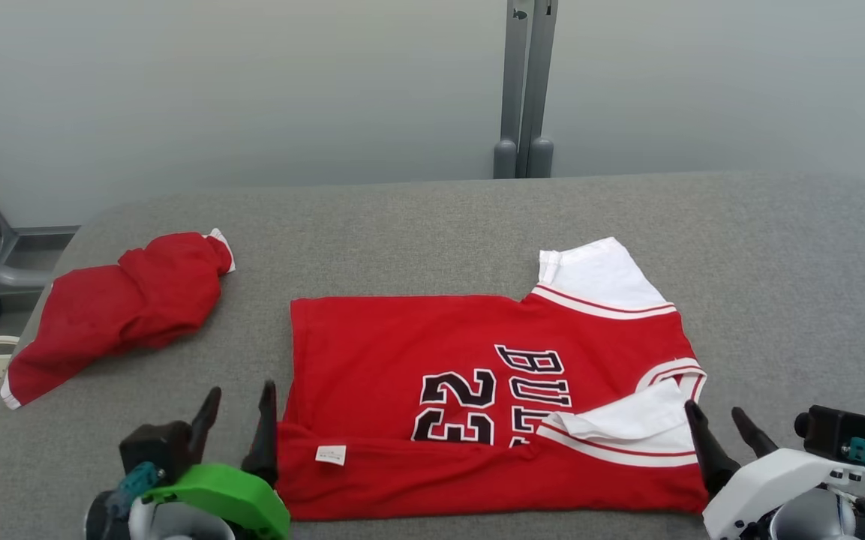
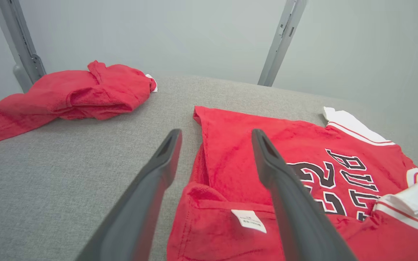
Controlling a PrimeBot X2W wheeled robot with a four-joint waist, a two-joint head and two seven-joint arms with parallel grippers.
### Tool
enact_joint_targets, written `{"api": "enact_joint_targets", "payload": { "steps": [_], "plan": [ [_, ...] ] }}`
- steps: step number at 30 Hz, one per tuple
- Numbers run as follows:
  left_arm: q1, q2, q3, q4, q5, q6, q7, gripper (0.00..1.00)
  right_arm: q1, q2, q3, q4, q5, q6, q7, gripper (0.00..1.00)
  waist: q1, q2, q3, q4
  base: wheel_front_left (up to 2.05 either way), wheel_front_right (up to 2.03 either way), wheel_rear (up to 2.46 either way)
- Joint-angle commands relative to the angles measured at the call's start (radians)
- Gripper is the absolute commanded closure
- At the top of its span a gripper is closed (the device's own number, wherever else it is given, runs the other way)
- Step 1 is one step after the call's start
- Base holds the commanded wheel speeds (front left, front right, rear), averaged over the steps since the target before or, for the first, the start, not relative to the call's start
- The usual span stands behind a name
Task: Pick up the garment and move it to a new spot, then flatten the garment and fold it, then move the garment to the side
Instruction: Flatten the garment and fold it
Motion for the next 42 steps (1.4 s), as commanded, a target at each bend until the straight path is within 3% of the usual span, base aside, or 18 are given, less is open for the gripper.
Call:
{"api": "enact_joint_targets", "payload": {
  "steps": [1,5,8,12,16,19,33,42],
  "plan": [
    [0.015,-0.004,0.028,-0.018,0.028,0.008,-0.009,0.00,-0.010,-0.004,-0.001,0.007,0.004,0.000,-0.025,0.00,0.0000,0.0000,-0.011,0.009,0.00,0.00,0.00],
    [0.089,-0.068,0.185,-0.112,0.130,0.020,-0.007,0.00,-0.025,-0.004,0.006,0.039,-0.001,0.000,-0.140,0.00,0.0000,0.0000,-0.028,0.024,0.00,0.00,0.00],
    [0.138,-0.117,0.291,-0.165,0.194,-0.007,-0.007,0.00,-0.040,-0.004,0.009,0.062,-0.011,0.000,-0.204,0.00,0.0000,0.0000,-0.037,0.033,0.00,0.00,0.00],
    [0.196,-0.155,0.364,-0.195,0.281,-0.060,-0.007,0.00,-0.057,-0.004,0.037,0.089,-0.047,0.000,-0.247,0.00,0.0000,0.0000,-0.044,0.038,0.00,0.00,0.00],
    [0.242,-0.148,0.365,-0.191,0.360,-0.131,-0.007,0.00,-0.067,-0.004,0.062,0.097,-0.106,0.000,-0.288,0.00,0.0000,0.0000,-0.052,0.034,0.00,0.00,0.00],
    [0.269,-0.139,0.362,-0.160,0.394,-0.160,-0.007,0.00,-0.065,-0.004,0.074,0.094,-0.162,0.000,-0.315,0.00,0.0000,0.0000,-0.059,0.030,0.00,0.00,0.00],
    [0.288,-0.128,0.344,-0.080,0.453,-0.175,-0.007,0.00,0.006,-0.004,0.060,0.073,-0.299,0.000,-0.331,0.00,0.0000,0.0000,-0.077,-0.001,0.00,0.00,0.00],
    [0.270,-0.128,0.339,-0.068,0.443,-0.183,-0.006,0.00,0.010,-0.004,0.047,0.053,-0.289,0.000,-0.326,0.00,0.0000,0.0000,-0.068,-0.010,0.00,0.00,0.00]
  ]
}}
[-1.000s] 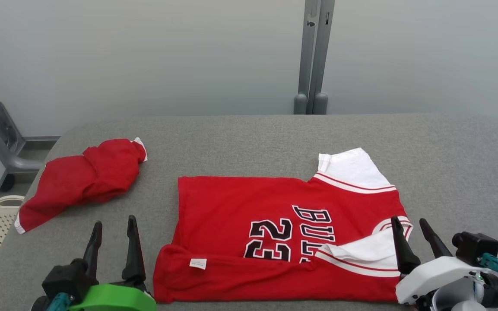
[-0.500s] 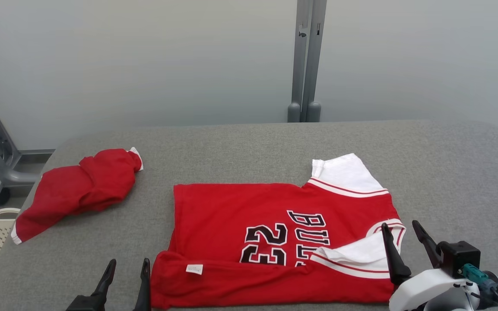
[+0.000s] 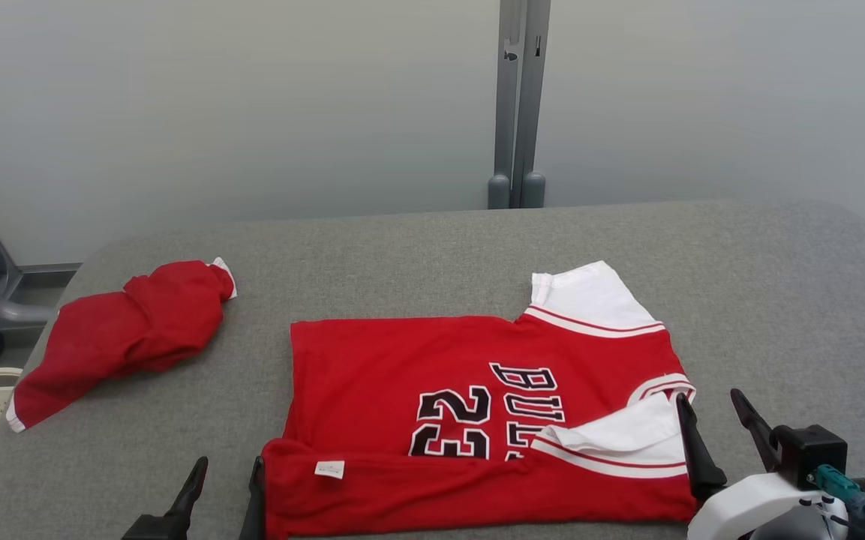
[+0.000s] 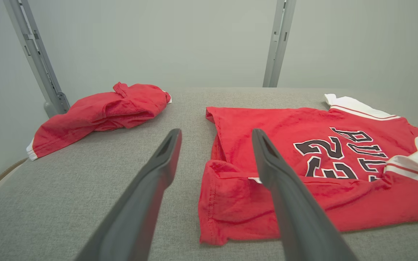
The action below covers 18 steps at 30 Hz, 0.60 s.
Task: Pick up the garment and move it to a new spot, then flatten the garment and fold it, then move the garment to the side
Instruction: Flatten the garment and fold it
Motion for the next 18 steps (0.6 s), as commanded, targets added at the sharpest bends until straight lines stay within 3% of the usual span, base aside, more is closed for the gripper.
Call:
{"api": "enact_joint_targets", "payload": {
  "steps": [1,10,18],
  "plan": [
    [-0.017,0.003,0.003,-0.001,-0.001,-0.002,-0.002,0.00,0.006,-0.004,-0.005,-0.003,0.008,0.000,0.003,0.00,0.0000,0.0000,0.002,0.000,0.00,0.00,0.00],
    [-0.018,0.000,0.007,-0.008,0.008,0.009,-0.002,0.00,0.000,-0.004,-0.003,0.001,0.019,0.000,0.017,0.00,0.0000,0.0000,0.011,0.000,0.00,0.00,0.00],
    [-0.067,0.007,-0.011,0.003,-0.014,-0.019,0.067,0.00,-0.067,-0.003,0.034,0.000,-0.009,0.000,0.170,0.00,0.0000,0.0000,0.043,-0.013,0.00,0.00,0.00]
  ]
}}
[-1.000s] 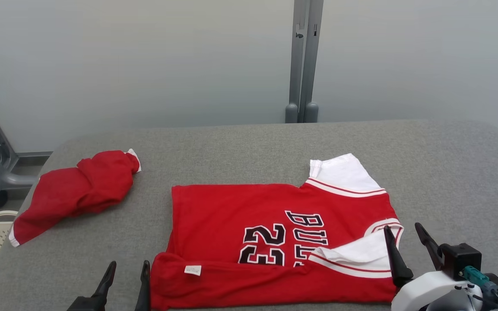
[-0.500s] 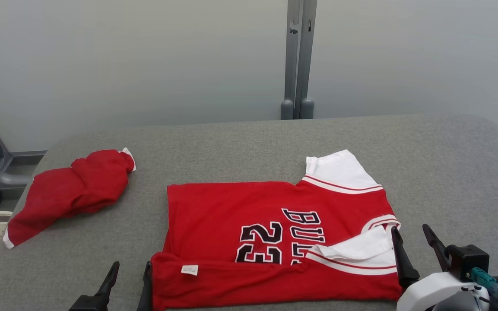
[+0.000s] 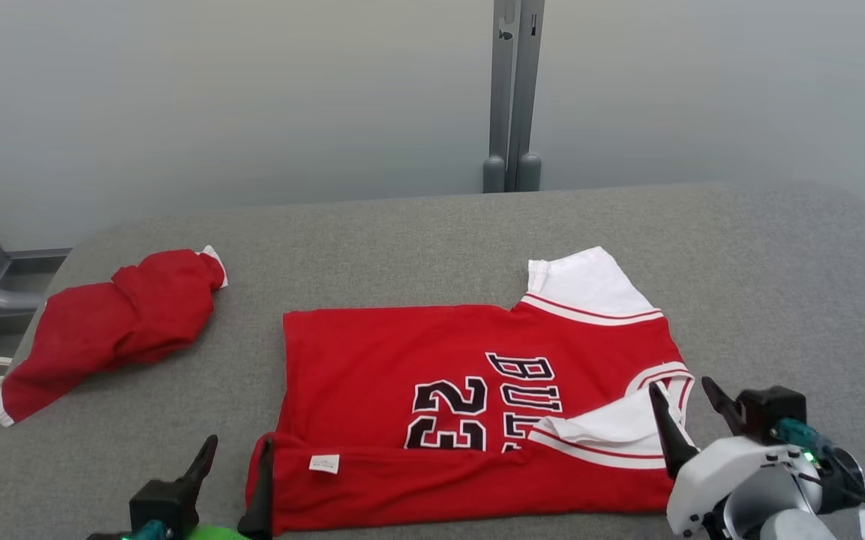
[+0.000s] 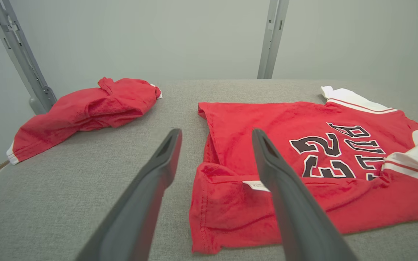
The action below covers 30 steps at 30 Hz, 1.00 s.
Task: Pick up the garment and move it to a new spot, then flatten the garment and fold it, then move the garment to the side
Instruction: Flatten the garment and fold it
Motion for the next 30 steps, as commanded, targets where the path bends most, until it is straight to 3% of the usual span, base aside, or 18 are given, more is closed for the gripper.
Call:
{"api": "enact_joint_targets", "payload": {
  "steps": [1,10,17,22,30],
  "plan": [
    [-0.034,0.004,-0.007,0.001,-0.014,-0.018,0.028,0.00,-0.024,-0.003,0.008,0.000,-0.008,0.000,0.050,0.00,0.0000,0.0000,0.015,-0.004,0.00,0.00,0.00],
    [-0.245,-0.001,-0.033,0.053,-0.051,-0.042,0.269,0.00,-0.257,-0.003,-0.002,0.009,-0.044,0.000,0.383,0.00,0.0000,0.0000,0.100,-0.014,0.00,0.00,0.00],
    [-0.458,0.007,-0.061,0.167,-0.055,-0.069,0.461,0.00,-0.488,-0.007,0.027,0.127,-0.050,0.000,0.633,0.00,0.0000,0.0000,0.206,-0.024,0.00,0.00,0.00],
    [-0.607,-0.009,-0.078,0.248,-0.048,-0.084,0.542,0.00,-0.651,-0.048,0.029,0.198,-0.080,0.000,0.702,0.00,0.0000,0.0000,0.287,-0.011,0.00,0.00,0.00],
    [-0.767,-0.040,-0.104,0.376,-0.026,-0.100,0.566,0.00,-0.815,-0.096,0.045,0.311,-0.110,0.000,0.705,0.00,0.0000,0.0000,0.392,0.015,0.00,0.00,0.00]
  ]
}}
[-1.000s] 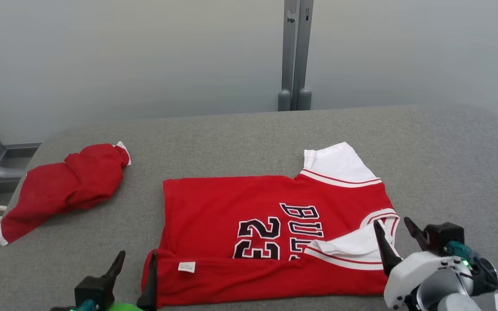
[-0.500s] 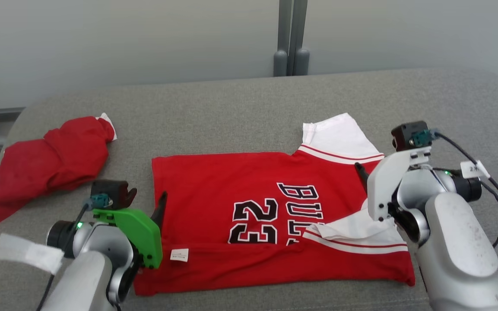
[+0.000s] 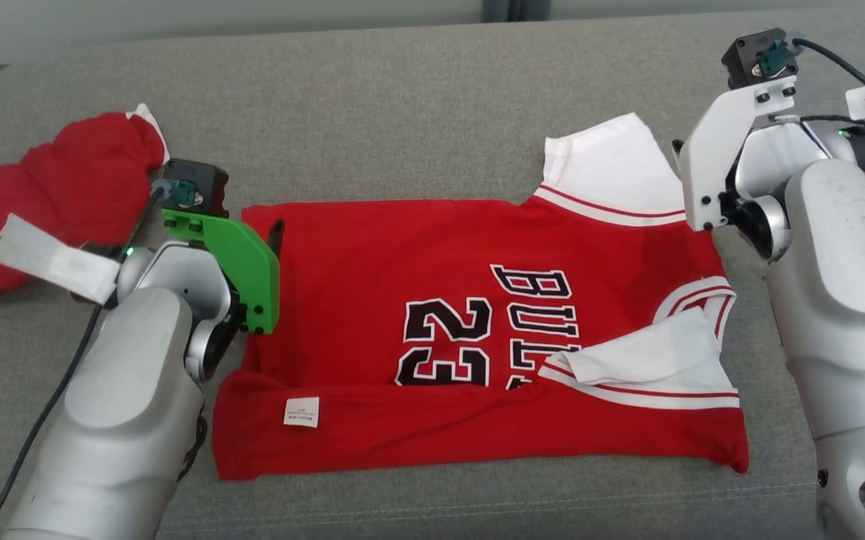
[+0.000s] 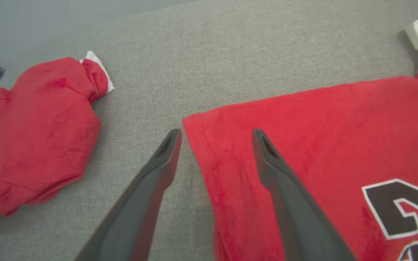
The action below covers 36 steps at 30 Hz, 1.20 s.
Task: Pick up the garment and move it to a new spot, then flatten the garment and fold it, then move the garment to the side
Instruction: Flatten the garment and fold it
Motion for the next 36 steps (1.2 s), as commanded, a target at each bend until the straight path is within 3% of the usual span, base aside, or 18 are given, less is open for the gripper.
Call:
{"api": "enact_joint_targets", "payload": {
  "steps": [1,22,30,36],
  "plan": [
    [-0.030,-0.011,-0.006,0.011,0.008,-0.005,0.000,0.00,-0.020,-0.005,0.002,0.013,-0.009,0.000,-0.007,0.00,-0.0001,0.0000,0.074,0.026,0.00,0.00,0.00],
    [-0.258,-0.127,-0.082,0.220,0.024,-0.046,-0.048,0.00,-0.274,-0.088,-0.201,0.309,-0.190,0.000,-0.137,0.00,-0.0001,0.0000,0.210,0.159,0.00,0.00,0.00],
    [-0.324,-0.106,-0.082,0.277,0.021,-0.046,-0.029,0.00,-0.308,-0.065,-0.226,0.379,-0.230,0.000,-0.191,0.00,-0.0001,0.0000,0.247,0.147,0.00,0.00,0.00],
    [-0.387,-0.088,-0.079,0.327,-0.001,-0.059,0.063,0.00,-0.333,-0.065,-0.214,0.421,-0.241,0.000,-0.210,0.00,-0.0001,0.0000,0.256,0.130,0.00,0.00,0.00]
  ]
}}
